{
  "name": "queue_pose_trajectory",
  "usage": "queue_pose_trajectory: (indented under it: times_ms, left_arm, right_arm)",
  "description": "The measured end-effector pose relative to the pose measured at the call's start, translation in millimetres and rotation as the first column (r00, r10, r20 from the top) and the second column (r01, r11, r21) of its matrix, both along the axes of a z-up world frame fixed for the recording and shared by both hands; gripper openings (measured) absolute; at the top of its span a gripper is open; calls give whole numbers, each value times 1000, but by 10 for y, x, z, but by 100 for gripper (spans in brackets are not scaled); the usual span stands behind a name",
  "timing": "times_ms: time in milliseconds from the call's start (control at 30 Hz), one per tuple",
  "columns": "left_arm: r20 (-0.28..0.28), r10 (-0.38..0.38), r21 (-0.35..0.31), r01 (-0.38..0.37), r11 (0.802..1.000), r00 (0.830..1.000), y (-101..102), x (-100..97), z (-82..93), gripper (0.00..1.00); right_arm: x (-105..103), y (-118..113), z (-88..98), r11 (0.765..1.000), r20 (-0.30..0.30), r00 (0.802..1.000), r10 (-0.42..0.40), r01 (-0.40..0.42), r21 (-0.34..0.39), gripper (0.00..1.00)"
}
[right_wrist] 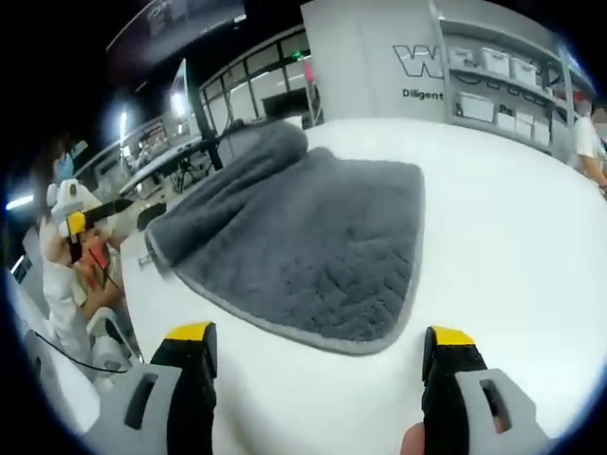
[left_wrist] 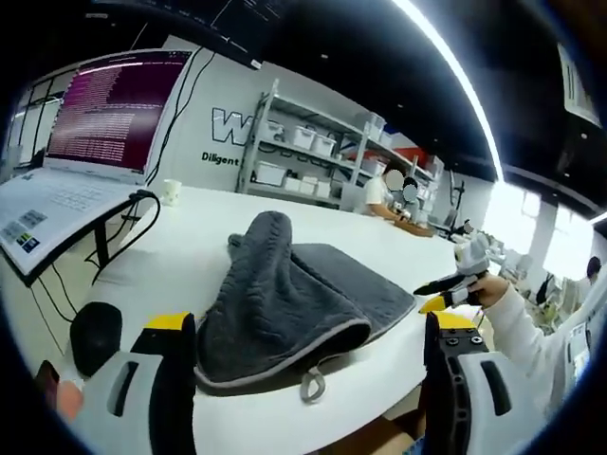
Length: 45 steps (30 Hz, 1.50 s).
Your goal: Open the folded towel by lifting each exposed corner and separating the folded layers until the towel lies flat within the target outline without major curled edges
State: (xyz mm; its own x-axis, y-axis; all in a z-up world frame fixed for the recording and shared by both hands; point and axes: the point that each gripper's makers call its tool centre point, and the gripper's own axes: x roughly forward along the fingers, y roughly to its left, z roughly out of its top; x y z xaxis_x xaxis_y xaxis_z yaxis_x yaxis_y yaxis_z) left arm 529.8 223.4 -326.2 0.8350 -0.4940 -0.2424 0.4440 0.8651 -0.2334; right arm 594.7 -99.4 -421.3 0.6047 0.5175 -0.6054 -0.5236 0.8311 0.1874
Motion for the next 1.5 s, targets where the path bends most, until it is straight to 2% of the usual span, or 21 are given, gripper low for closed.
queue_pose_trajectory:
  times_ms: [133,333,533,800,1067,1267,1500]
  left_arm:
    - [14,23,57,-24,998,1000,122,38,7,100]
    - [16,36,111,-38,993,999,159,64,-8,100]
    - [10,43,150,-44,988,999,174,78,-40,100]
    - [1,31,154,-30,988,1000,141,86,-55,100]
    - [-2,28,157,-28,987,1000,122,79,-72,100]
    - [-2,25,159,-24,987,1000,104,66,-70,100]
    - [-2,21,158,-20,987,1000,94,61,-71,100]
  right_arm:
    - [45,-10,3,1000,10,1000,-15,15,5,83]
    - [138,-59,16,998,36,998,-58,57,34,75]
    - [199,-111,4,996,74,993,-89,86,35,56]
    - [255,-210,-21,993,114,987,-116,116,1,36]
    - [298,-307,-34,990,140,981,-138,139,-2,18]
    - [314,-341,-40,990,156,979,-133,138,-23,13]
    - [345,-395,-55,988,198,974,-113,131,-83,5]
